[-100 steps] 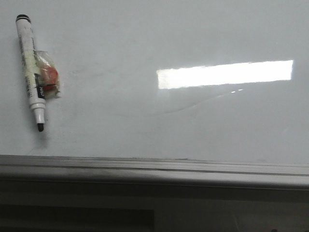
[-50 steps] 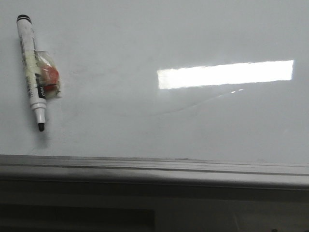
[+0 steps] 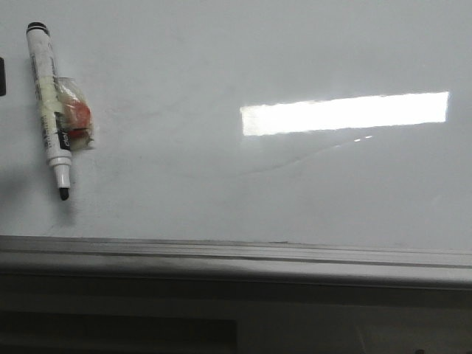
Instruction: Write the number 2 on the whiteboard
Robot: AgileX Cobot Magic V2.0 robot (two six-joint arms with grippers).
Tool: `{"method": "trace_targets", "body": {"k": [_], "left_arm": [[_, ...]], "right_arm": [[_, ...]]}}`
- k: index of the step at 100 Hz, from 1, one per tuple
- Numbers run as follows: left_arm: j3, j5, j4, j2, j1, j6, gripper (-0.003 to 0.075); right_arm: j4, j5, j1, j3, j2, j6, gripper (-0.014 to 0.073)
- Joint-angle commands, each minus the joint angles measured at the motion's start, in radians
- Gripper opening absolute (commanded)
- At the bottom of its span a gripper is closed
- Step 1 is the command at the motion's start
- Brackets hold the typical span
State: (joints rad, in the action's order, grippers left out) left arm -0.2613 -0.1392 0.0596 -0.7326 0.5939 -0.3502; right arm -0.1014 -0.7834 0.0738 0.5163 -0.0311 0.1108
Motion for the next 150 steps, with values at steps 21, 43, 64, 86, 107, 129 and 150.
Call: {"method": "trace_targets", "body": {"k": [21,43,64,86,107,129,150], "left_arm": [[-0.029,-0.172,-0.051,-0.103,0.118,-0.045,0.0462],[-0.03,-0.194,-0.097,-0.209,0.158,-0.045,0.0462],[-0.03,-0.27,-0.13,-0.274,0.158,-0.045,0.0456],[-0.03,-0.288,-0.165,-0.296,0.158,-0.041,0.0104],[-0.03,-0.291,-0.141,-0.296,0.158,-0.039,-0.002],[-0.03,-0.299,-0.047,-0.294,0.158,-0.037,-0.002],[-0.03,-0.304,0.105,-0.265,0.158,-0.037,-0.002]], "right_arm": [[0.004,0.072,0.005,0.022,-0.026,0.001,-0.0051],[0.004,0.072,0.005,0.022,-0.026,0.001,-0.0051],[0.004,0.072,0.005,0.022,-0.026,0.001,-0.0051],[0.004,0.072,0.005,0.022,-0.026,0.001,-0.0051],[0.004,0.072,0.005,0.022,-0.026,0.001,-0.0051],[-0.094,0.053,0.005,0.022,-0.026,-0.005,-0.0051],[-0.495,-0.027,-0.009,0.022,-0.089,-0.439,-0.005]]}}
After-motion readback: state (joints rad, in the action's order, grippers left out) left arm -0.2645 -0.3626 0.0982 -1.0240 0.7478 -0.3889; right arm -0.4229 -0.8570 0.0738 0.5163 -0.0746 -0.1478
